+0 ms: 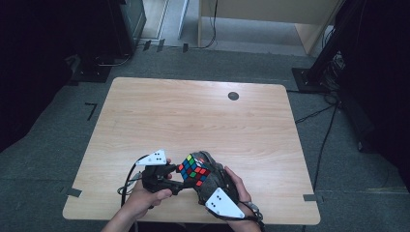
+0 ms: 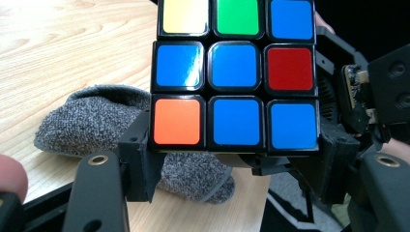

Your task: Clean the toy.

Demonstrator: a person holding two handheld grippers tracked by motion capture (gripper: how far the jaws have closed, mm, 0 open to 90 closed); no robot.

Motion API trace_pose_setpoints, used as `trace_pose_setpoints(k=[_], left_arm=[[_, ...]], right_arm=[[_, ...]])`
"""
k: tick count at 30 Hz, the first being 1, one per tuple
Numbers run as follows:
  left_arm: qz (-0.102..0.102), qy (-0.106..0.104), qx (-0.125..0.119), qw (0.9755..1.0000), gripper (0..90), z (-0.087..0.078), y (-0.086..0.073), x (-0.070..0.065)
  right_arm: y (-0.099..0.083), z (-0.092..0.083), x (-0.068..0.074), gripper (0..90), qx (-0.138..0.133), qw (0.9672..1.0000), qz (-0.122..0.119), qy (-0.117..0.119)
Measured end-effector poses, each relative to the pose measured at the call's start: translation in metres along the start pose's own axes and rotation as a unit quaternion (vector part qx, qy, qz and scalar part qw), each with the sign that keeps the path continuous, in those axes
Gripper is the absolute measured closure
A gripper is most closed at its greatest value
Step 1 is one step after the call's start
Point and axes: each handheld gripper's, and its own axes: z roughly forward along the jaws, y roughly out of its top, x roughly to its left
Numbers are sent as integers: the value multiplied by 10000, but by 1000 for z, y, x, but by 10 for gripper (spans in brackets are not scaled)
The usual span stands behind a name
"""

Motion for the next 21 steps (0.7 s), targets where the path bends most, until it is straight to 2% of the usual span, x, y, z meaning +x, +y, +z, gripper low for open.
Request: trace_pose_setpoints(k=[4,5,7,8,11,13,15,17,18,19,20,21], left_arm=[[-83,-90,-51,9999,314,0,0,2],[-106,-100,-110,9998,279,-1,1,3],[-104,7,-213,9997,200,-4,2,4],[-65,88,-270,9996,152,-7,3,5],[144,356,-443,9983,128,-17,2,9],[356,603,-482,9964,127,-20,0,11],[571,740,-508,9943,127,-23,-3,14],[917,998,-535,9893,131,-24,-7,13],[1139,1147,-507,9855,132,-23,-8,12],[1435,1385,-456,9789,132,-20,-11,9],[1772,1644,-368,9697,134,-16,-14,5],[2115,1879,-270,9588,135,-11,-18,1]], right_arm=[[1,-2,-1,348,57,9999,49,70],[1,-2,-1,348,69,9998,121,119],[-2,-2,-3,349,152,9996,197,147],[-3,-2,-4,349,191,9994,266,149],[-7,-4,-11,349,221,9975,660,127],[-7,-6,-18,349,272,9951,948,120],[-7,-9,-24,349,323,9913,1269,123],[-5,-11,-29,349,340,9873,1549,127],[-4,-11,-31,349,347,9852,1675,141],[-3,-12,-33,349,344,9826,1817,179],[-1,-13,-34,349,341,9796,1970,218],[1,-13,-34,349,339,9769,2095,256]])
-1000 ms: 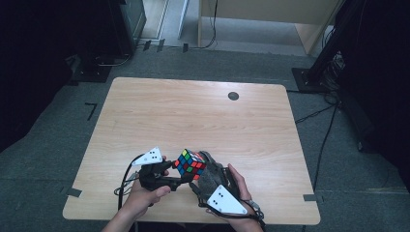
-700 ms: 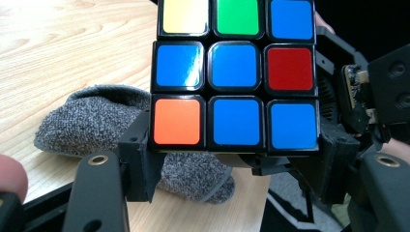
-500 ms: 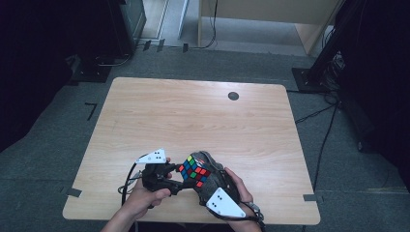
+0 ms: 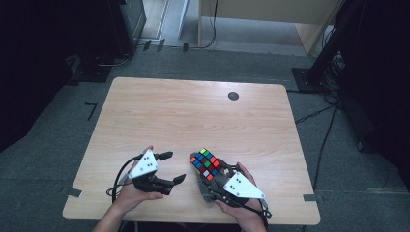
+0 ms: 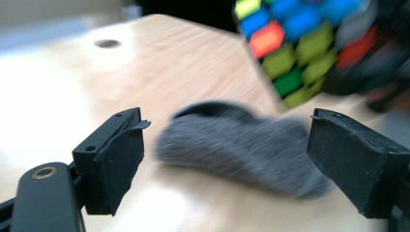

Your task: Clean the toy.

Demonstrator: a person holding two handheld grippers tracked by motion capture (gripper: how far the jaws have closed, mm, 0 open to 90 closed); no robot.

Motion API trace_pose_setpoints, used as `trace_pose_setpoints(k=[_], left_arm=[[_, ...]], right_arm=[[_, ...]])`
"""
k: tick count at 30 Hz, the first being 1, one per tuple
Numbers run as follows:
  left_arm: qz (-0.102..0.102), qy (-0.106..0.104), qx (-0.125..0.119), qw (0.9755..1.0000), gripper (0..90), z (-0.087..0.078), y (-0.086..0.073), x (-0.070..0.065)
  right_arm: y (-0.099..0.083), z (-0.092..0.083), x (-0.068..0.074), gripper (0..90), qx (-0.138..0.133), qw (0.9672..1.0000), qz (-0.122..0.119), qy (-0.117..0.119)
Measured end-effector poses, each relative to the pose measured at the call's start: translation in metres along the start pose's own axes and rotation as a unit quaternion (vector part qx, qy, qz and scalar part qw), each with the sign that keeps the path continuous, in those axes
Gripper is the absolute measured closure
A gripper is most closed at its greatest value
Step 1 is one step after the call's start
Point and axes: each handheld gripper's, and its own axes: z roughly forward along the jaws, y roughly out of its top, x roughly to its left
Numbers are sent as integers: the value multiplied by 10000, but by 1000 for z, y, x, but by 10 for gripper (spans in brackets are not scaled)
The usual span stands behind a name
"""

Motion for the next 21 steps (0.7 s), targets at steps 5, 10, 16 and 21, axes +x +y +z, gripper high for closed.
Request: trace_pose_setpoints(k=[5,10,16,21], left_arm=[[709,351,-48,9969,135,8,-1,-21],[1097,321,-122,9934,136,11,0,-35],[1340,536,-227,9893,149,11,-1,-39],[1429,577,-289,9876,160,11,-1,-42]], right_arm=[[11,-1,6,349,188,9975,646,197],[15,2,12,349,447,9933,1030,288],[16,4,14,348,594,9863,1504,341],[17,6,17,348,758,9826,1653,385]])
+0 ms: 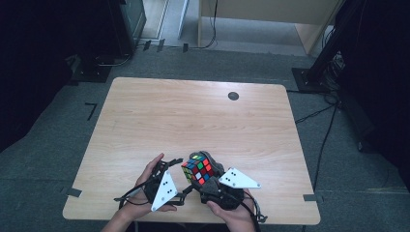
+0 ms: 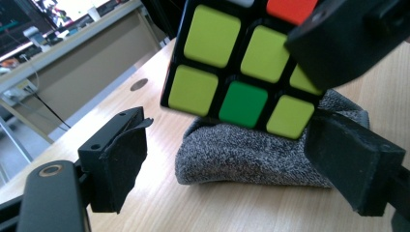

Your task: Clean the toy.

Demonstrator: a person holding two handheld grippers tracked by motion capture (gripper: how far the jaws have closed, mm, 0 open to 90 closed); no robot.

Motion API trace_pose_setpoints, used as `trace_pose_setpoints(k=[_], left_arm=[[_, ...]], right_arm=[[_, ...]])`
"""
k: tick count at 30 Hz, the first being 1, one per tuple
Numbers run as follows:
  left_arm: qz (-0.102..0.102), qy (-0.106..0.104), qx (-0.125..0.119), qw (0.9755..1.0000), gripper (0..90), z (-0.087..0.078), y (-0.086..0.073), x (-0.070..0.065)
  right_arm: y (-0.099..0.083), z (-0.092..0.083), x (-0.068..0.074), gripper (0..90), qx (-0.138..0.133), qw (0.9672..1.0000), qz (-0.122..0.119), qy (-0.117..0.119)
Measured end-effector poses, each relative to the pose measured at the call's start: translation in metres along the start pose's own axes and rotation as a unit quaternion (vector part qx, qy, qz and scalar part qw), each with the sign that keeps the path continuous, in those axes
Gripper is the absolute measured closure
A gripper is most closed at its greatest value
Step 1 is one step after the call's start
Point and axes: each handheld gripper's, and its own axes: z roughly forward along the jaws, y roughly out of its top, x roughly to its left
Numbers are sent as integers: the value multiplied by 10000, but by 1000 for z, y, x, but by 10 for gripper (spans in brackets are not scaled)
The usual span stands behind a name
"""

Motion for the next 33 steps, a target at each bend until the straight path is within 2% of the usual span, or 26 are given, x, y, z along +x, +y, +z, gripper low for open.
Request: trace_pose_setpoints(k=[6,9,12,15,18,20,23,25,27,29,31,33], left_arm=[[114,0,-47,9999,237,0,0,-3],[180,73,-29,9998,242,1,0,-5],[347,81,-25,9994,298,1,-1,-8],[468,114,61,9988,311,2,-1,-11],[491,151,101,9986,322,3,-2,-12],[427,132,96,9990,327,3,-3,-12],[83,4,20,10000,334,0,-3,-6],[-100,-47,9,9999,335,-2,-5,0],[-299,-35,23,9995,335,-5,-8,8],[-468,-23,51,9989,336,-6,-11,16],[-661,22,52,9978,336,-9,-14,23],[-846,7,37,9964,336,-11,-17,30]], right_arm=[[-1,2,0,349,90,9998,147,95],[-2,5,2,348,186,9996,171,140],[-3,7,3,348,253,9992,273,158],[-4,8,2,348,331,9990,251,135],[-5,9,-2,347,399,9981,413,225],[-5,10,-5,345,440,9974,464,317],[-4,9,-7,326,393,9973,447,428],[-2,7,-8,280,333,9972,398,546],[2,2,-12,267,94,9974,293,654],[4,-5,-19,267,-215,9962,425,723],[4,-12,-29,271,-448,9956,583,577],[1,-13,-37,273,-438,9977,481,197]])
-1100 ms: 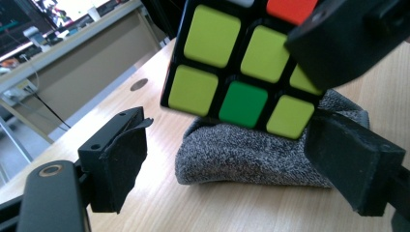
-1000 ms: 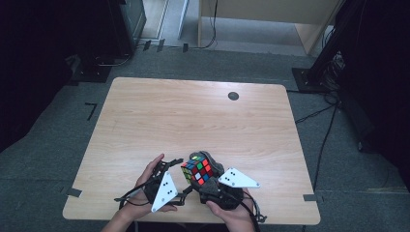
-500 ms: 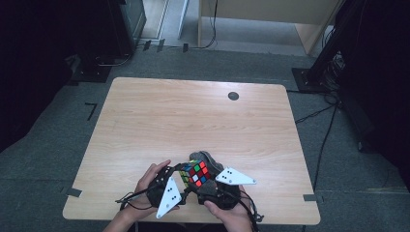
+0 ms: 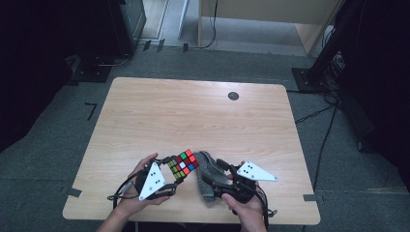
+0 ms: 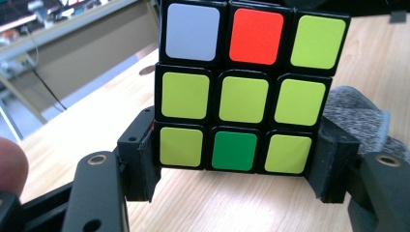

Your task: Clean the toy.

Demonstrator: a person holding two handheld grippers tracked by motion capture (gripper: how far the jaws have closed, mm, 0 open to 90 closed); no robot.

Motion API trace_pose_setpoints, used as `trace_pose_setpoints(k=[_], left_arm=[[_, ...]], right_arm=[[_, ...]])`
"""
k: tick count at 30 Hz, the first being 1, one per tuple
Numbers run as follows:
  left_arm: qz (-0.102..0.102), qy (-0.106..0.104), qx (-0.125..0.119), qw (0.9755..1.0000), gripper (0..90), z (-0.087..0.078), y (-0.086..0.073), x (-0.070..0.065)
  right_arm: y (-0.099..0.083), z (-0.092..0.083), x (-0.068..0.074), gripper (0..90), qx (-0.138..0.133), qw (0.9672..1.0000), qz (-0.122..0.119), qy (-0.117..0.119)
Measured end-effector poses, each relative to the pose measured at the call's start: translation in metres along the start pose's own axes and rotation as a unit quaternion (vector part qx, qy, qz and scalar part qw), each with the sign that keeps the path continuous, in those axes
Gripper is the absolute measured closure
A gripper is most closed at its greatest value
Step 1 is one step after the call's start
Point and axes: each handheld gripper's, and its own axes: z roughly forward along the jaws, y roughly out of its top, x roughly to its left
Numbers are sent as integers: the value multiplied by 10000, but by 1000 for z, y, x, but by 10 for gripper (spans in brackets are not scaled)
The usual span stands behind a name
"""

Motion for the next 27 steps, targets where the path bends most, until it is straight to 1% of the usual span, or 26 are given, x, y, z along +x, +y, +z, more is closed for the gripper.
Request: trace_pose_setpoints(k=[1,2,3,4,5,6,7,9,11,12,14,16,17,18,19,21,22,25,26,27], left_arm=[[-83,6,-4,10000,336,-1,0,3],[-165,0,6,9999,335,-2,-1,6],[-201,14,10,9998,336,-3,-1,8],[-270,37,2,9996,335,-3,-1,9],[-342,19,22,9994,335,-3,-1,11],[-413,22,42,9991,335,-3,-2,13],[-434,26,55,9990,335,-3,-2,13],[-487,-3,126,9987,335,-2,-3,15],[-515,1,194,9985,335,-1,-3,15],[-526,-4,224,9984,335,0,-4,15],[-562,-1,252,9981,335,1,-4,15],[-612,-19,271,9978,334,2,-5,15],[-635,-53,280,9976,334,2,-5,16],[-655,-69,279,9974,334,3,-5,16],[-648,-45,283,9975,334,3,-5,15],[-619,-70,324,9975,334,4,-6,15],[-602,-70,335,9976,334,4,-5,14],[-618,-115,343,9974,335,5,-5,14],[-650,-139,345,9972,335,5,-5,14],[-673,-153,353,9970,334,5,-5,14]], right_arm=[[-3,2,-3,277,154,9993,-169,-288],[-7,5,-5,284,397,9970,-334,-574],[-13,11,-7,290,723,9923,-555,-835],[-18,15,-7,305,929,9886,-700,-955],[-24,21,-7,318,1192,9838,-857,-1030],[-30,27,-7,320,1437,9798,-938,-1026],[-36,33,-6,341,1655,9747,-1067,-1054],[-44,39,-6,383,1788,9699,-1194,-1140],[-49,43,-7,427,1899,9670,-1193,-1206],[-51,44,-8,445,1937,9658,-1171,-1267],[-54,45,-11,469,2022,9650,-1053,-1295],[-58,47,-15,471,2077,9642,-961,-1342],[-60,47,-17,471,2047,9655,-898,-1334],[-61,47,-18,472,2017,9664,-877,-1333],[-61,47,-17,473,2013,9662,-877,-1349],[-63,48,-14,490,2029,9642,-943,-1424],[-63,48,-13,509,2034,9633,-980,-1451],[-62,48,-11,660,2105,9610,-1073,-1438],[-61,47,-11,701,2127,9608,-1071,-1422],[-60,46,-12,726,2137,9616,-992,-1410]])
